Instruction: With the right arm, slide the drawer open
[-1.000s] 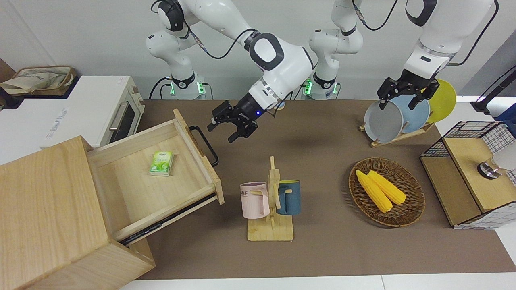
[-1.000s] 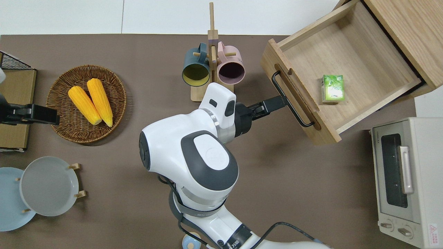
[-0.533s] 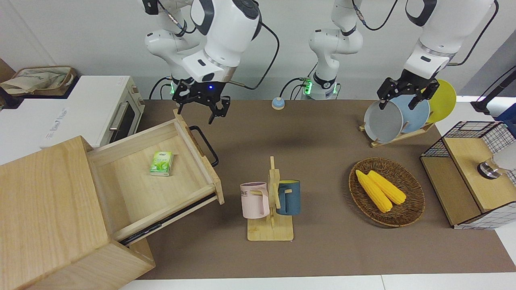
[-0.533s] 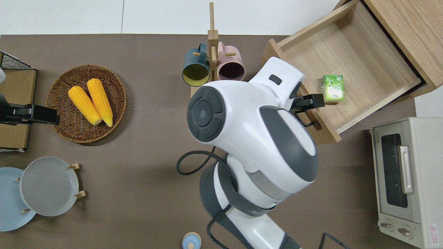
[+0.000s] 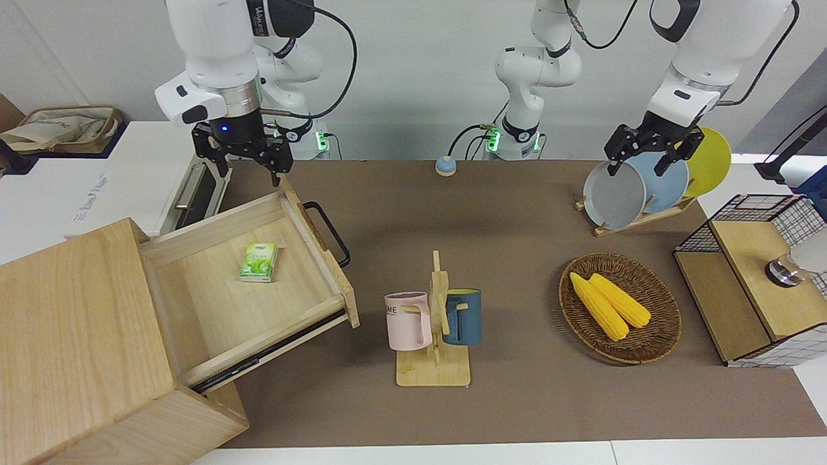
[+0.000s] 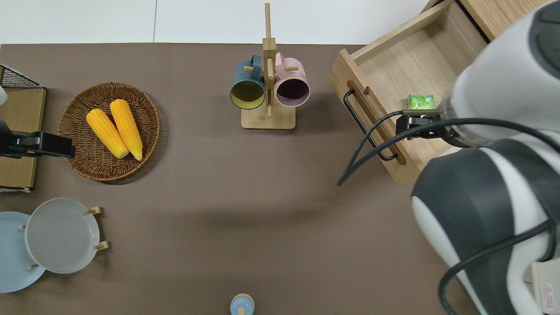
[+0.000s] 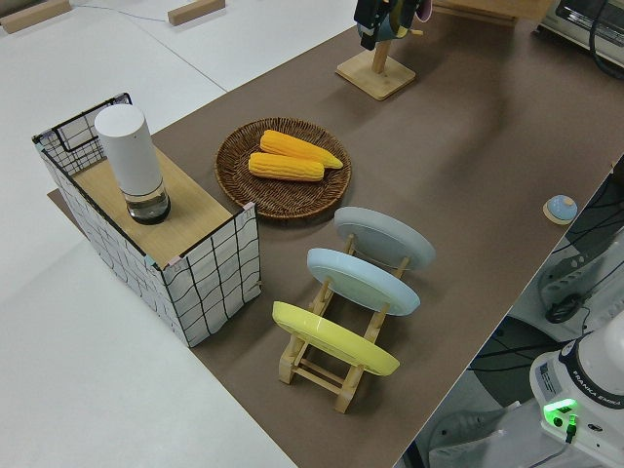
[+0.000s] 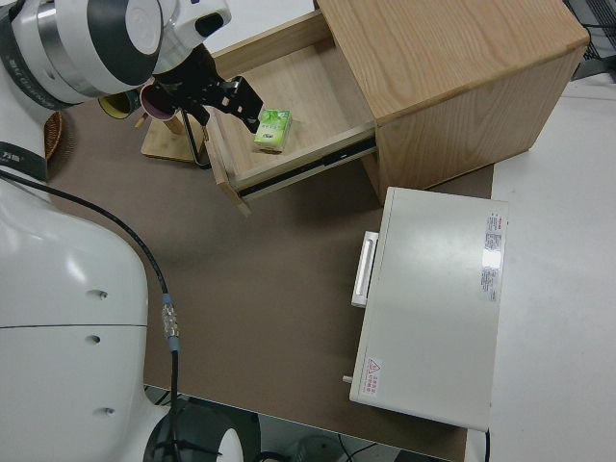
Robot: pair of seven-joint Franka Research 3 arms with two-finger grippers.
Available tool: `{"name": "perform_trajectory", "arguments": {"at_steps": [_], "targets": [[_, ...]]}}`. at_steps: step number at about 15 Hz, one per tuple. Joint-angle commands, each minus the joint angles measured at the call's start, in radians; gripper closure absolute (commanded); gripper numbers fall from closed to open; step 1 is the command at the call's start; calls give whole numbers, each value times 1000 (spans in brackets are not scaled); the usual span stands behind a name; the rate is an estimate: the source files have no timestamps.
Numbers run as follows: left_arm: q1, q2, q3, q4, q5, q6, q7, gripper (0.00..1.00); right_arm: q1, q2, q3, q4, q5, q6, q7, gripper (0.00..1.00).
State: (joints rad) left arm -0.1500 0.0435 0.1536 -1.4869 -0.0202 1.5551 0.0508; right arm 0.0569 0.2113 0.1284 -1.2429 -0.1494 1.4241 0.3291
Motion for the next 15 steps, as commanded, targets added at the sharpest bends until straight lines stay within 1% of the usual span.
{"name": "perform_trajectory", "arguments": {"at_steps": [1, 2, 3, 4, 5, 9, 10, 11, 12, 15], "targets": [[-17, 13, 17, 20, 12, 0, 8, 2, -78, -20, 11, -30, 83, 41, -73, 13], [-17, 13, 17, 20, 11, 0, 8, 2, -95, -18, 10, -35, 111, 55, -99, 13], [-17, 13, 17, 20, 12, 0, 8, 2, -109, -16, 10, -38, 135, 82, -125, 13], [-17, 13, 17, 20, 12, 0, 8, 2, -114, -15, 10, -46, 134, 88, -119, 13], [-17, 13, 17, 20, 12, 0, 8, 2, -115, -10, 10, -46, 133, 96, -128, 13], [-17, 13, 17, 20, 12, 0, 8, 5, -126, -6, 10, -46, 116, 87, -191, 13], [-17, 13, 17, 20, 12, 0, 8, 2, -126, -4, 10, -46, 116, 87, -217, 13], [-17, 13, 17, 20, 12, 0, 8, 5, -126, -4, 10, -46, 120, 87, -279, 13], [-17, 13, 17, 20, 12, 0, 8, 2, -124, -4, 10, -46, 125, 87, -298, 13], [-17, 13, 17, 20, 12, 0, 8, 2, -146, -1, 11, -46, 140, 87, -298, 13]]}}
